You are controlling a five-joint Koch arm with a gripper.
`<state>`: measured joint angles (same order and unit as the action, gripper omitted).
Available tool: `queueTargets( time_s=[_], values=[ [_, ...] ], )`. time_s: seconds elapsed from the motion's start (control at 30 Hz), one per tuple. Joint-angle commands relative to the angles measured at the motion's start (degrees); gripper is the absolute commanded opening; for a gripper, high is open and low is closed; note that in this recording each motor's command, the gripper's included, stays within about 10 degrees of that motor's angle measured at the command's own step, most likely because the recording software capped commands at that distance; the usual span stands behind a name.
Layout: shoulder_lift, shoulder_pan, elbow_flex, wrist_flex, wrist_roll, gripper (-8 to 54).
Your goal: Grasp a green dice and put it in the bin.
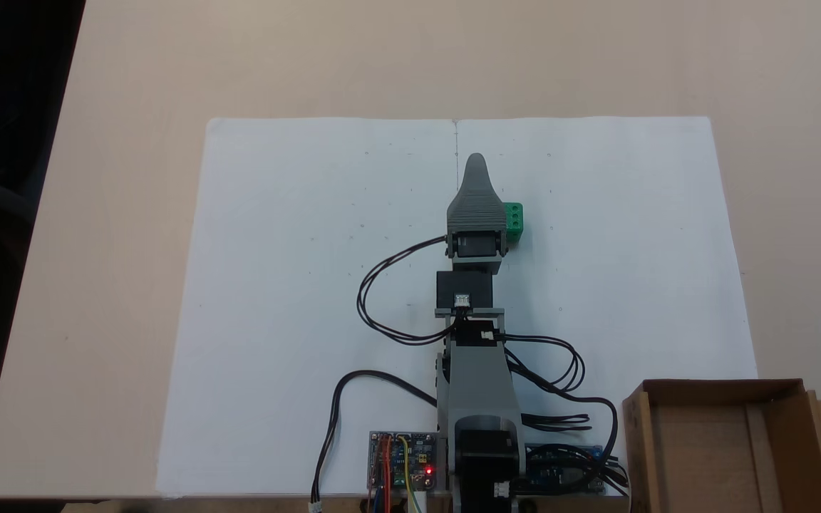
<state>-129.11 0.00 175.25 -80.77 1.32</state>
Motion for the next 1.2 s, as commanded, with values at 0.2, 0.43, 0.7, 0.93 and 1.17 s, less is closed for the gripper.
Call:
queueTargets(
  time_s=[0.2,0.43,0.7,0.93,1.17],
  values=[
    [-6.15,-3.08,4.13,1.76,3.78,43.2],
    [-6.15,-2.99,4.13,1.76,3.78,43.2],
    [-6.24,-2.90,4.13,1.49,3.78,43.2],
    [-6.33,-2.81,4.13,1.32,3.87,43.2],
    [-6.33,-2.72,4.13,0.97,3.87,43.2]
  ],
)
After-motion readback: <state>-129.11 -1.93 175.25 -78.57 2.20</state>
